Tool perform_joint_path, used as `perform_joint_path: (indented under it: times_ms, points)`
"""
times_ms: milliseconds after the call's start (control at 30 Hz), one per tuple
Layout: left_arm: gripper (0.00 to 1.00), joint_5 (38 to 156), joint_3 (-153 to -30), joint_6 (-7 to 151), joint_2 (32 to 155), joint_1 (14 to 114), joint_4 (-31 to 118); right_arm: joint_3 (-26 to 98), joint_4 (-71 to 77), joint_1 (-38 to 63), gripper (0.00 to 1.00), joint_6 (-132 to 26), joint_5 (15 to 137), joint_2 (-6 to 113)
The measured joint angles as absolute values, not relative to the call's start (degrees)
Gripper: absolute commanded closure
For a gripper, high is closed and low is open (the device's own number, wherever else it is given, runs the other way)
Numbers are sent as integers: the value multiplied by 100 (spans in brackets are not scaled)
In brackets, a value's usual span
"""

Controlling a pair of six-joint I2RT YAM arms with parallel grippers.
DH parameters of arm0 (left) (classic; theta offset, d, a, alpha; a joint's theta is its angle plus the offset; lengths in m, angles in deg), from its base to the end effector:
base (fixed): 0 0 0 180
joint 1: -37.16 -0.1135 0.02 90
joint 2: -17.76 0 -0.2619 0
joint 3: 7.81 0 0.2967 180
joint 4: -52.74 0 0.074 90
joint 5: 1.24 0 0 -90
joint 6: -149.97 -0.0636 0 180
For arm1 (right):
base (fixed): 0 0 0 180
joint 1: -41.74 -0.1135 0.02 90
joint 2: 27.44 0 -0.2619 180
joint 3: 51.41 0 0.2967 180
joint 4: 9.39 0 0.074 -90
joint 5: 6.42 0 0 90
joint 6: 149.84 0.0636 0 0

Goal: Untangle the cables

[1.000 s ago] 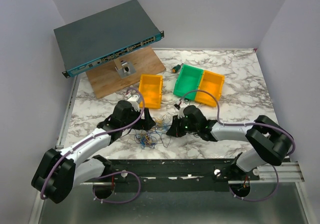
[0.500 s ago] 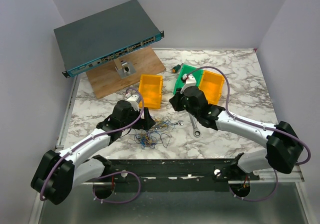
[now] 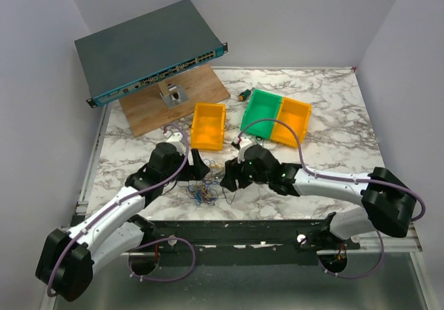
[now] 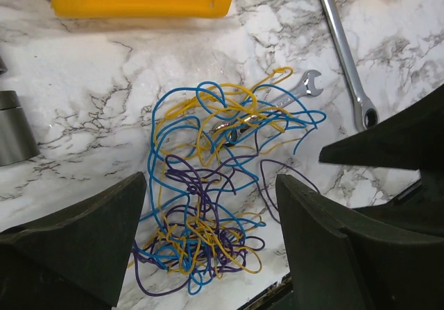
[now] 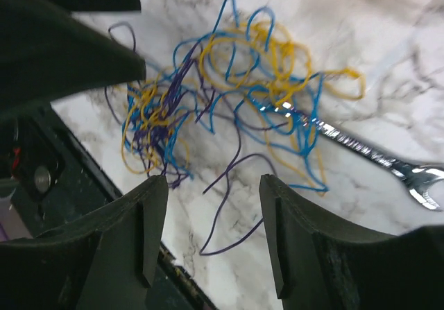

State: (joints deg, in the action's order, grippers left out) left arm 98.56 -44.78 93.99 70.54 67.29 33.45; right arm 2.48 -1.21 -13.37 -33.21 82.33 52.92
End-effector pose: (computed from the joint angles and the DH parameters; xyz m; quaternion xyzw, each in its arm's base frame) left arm 0.2185 -0.1393 0.1626 0.0093 0.8850 -0.3081 0.3489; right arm 0.2019 0.2919 0.1612 -0.2227 0.8571 0.3112 0.3449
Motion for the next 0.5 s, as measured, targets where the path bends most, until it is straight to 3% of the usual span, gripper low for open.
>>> perform_joint_path:
  times_ms: [367,500]
  points:
    - [29,9535,-4375,9652,6354,6729,2882,64,-1006,-1859,42,-3137,7623,6042]
    - [32,9535,-4377,9694,6516,6729,2672,66,-1222,-1870,58,-3047,7619,6411]
